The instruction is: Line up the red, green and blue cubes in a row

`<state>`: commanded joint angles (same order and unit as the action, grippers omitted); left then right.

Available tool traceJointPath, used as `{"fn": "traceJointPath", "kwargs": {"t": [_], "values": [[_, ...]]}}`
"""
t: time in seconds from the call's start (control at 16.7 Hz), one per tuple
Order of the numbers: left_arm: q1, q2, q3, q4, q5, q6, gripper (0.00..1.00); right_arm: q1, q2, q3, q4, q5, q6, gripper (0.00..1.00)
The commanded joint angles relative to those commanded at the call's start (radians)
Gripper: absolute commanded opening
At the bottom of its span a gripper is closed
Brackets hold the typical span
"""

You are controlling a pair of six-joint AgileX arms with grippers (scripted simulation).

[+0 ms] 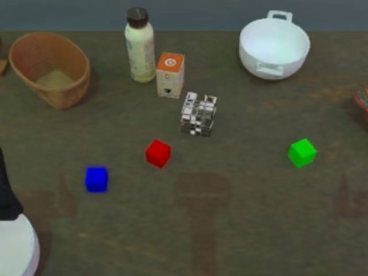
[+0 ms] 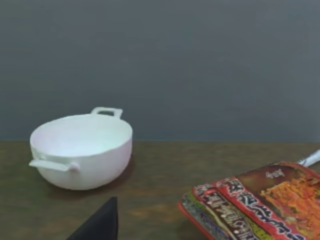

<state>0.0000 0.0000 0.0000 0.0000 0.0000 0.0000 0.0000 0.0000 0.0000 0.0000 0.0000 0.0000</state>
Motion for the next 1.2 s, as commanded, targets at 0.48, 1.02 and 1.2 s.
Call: {"fn": "traceJointPath", "kwargs": {"t": [0.48,1.02,1.2], "values": [[-0.057,0.217,0.215,-0.127,-0.001,0.003,1.00,0.000,0.000,0.000,0.000,0.000,0.000,1.00],[-0.261,1.155,0.968,-0.604,0.003,0.020,1.00,0.000,0.000,0.000,0.000,0.000,0.000,1.00],[-0.332,1.513,1.229,-0.777,0.004,0.026,1.00,0.000,0.000,0.000,0.000,0.000,0.000,1.00]]}}
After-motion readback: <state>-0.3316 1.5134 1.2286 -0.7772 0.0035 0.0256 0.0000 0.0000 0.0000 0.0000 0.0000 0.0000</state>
